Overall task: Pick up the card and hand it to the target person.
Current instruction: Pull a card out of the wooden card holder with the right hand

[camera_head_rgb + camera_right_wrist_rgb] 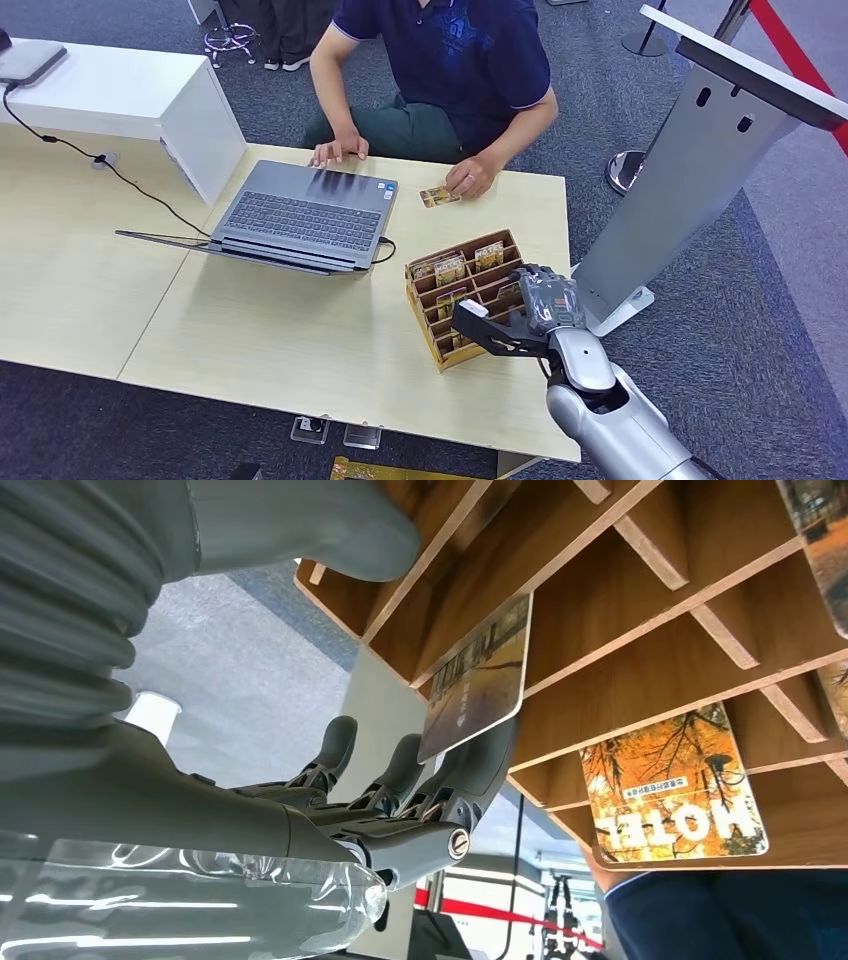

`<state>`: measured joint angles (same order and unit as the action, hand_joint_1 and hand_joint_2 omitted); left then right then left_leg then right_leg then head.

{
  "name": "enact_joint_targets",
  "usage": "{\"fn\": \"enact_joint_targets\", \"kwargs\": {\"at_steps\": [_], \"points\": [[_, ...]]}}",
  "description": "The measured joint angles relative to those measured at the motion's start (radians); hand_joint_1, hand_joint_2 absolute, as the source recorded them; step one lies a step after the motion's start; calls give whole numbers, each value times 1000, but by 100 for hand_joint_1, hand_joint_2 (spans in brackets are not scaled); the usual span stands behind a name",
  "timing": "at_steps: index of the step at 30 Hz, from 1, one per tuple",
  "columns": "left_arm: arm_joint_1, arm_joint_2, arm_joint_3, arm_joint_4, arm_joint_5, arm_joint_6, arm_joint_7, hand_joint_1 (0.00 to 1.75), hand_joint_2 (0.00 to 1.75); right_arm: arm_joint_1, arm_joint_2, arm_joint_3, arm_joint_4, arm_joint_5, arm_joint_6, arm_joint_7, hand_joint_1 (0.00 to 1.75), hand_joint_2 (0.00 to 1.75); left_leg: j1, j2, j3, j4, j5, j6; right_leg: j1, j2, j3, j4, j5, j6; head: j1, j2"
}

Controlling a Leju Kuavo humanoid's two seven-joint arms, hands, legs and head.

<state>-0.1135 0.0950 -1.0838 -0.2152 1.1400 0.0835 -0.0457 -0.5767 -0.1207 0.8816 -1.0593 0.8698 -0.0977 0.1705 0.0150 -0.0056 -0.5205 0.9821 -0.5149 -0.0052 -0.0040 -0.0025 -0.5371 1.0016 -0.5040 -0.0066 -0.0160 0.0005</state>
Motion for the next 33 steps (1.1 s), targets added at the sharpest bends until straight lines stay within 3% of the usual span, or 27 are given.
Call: {"fn": "enact_joint_targets", "kwargs": {"at_steps": [3, 14, 22, 30, 33], "points": [[0, 0, 0, 0, -1, 0, 0, 0, 0, 0, -3, -1, 0, 0, -4, 0, 70, 175, 0, 0, 0, 0, 0, 0, 0, 0, 0, 0, 0, 0, 0, 0], [0, 0, 0, 0, -2, 0, 0, 0, 0, 1, -7, -5, 0, -2, -36, -6, 103, 175, 0, 0, 0, 0, 0, 0, 0, 0, 0, 0, 0, 0, 0, 0], [0, 0, 0, 0, -2, 0, 0, 0, 0, 1, -7, -11, 0, -1, -51, -8, 108, 175, 0, 0, 0, 0, 0, 0, 0, 0, 0, 0, 0, 0, 0, 0], [0, 0, 0, 0, -2, 0, 3, 0, 0, 1, -6, -23, 0, -2, -56, -8, 168, 175, 0, 0, 0, 0, 0, 0, 0, 0, 0, 0, 0, 0, 0, 0], [0, 0, 0, 0, -3, 0, 6, 0, 0, 1, -6, -24, 0, -2, -57, -8, 170, 175, 0, 0, 0, 0, 0, 0, 0, 0, 0, 0, 0, 0, 0, 0]]}}
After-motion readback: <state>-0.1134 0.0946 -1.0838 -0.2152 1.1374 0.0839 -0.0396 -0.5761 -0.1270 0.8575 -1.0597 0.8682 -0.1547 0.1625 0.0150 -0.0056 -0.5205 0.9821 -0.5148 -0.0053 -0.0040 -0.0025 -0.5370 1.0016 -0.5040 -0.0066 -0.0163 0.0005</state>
